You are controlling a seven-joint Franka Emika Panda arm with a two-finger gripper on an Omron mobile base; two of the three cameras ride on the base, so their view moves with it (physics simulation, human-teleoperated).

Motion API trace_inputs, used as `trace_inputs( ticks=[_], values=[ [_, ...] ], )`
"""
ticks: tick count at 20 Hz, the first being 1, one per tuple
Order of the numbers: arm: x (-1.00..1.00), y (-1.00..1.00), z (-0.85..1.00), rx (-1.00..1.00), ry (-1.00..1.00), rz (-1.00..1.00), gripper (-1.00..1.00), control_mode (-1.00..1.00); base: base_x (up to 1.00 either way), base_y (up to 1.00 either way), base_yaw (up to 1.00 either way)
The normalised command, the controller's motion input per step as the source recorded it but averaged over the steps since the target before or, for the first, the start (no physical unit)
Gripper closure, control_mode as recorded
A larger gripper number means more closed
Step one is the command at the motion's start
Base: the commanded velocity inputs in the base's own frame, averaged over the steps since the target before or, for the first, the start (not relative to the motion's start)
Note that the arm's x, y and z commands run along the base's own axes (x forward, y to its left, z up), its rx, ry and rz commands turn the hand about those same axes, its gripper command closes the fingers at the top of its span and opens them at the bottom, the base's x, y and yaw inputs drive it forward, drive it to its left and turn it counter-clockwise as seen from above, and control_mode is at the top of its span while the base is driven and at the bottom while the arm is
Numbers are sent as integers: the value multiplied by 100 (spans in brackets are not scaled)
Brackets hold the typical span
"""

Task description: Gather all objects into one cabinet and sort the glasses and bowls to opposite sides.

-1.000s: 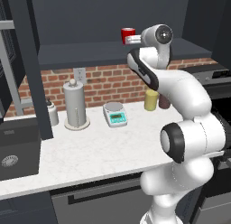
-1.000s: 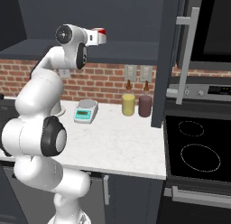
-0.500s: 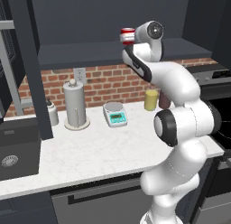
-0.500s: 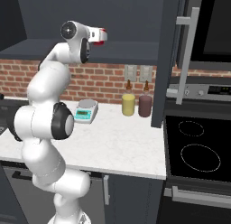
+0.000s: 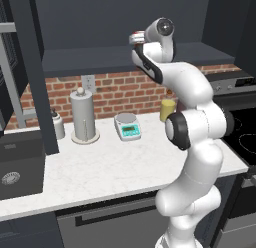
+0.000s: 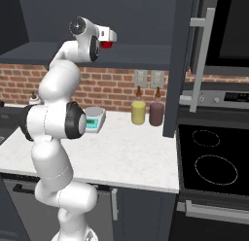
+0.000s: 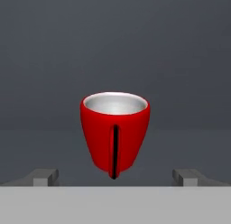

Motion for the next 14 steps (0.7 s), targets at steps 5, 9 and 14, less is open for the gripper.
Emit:
trace_inputs(
  ticks=[5, 9, 14],
  values=[
    [17, 0, -5, 3, 9, 0, -100, -100, 0, 0, 0],
    [11, 0, -16, 2, 5, 0, -100, -100, 0, 0, 0],
    [3, 0, -15, 0, 0, 0, -100, -100, 0, 0, 0]
  ],
)
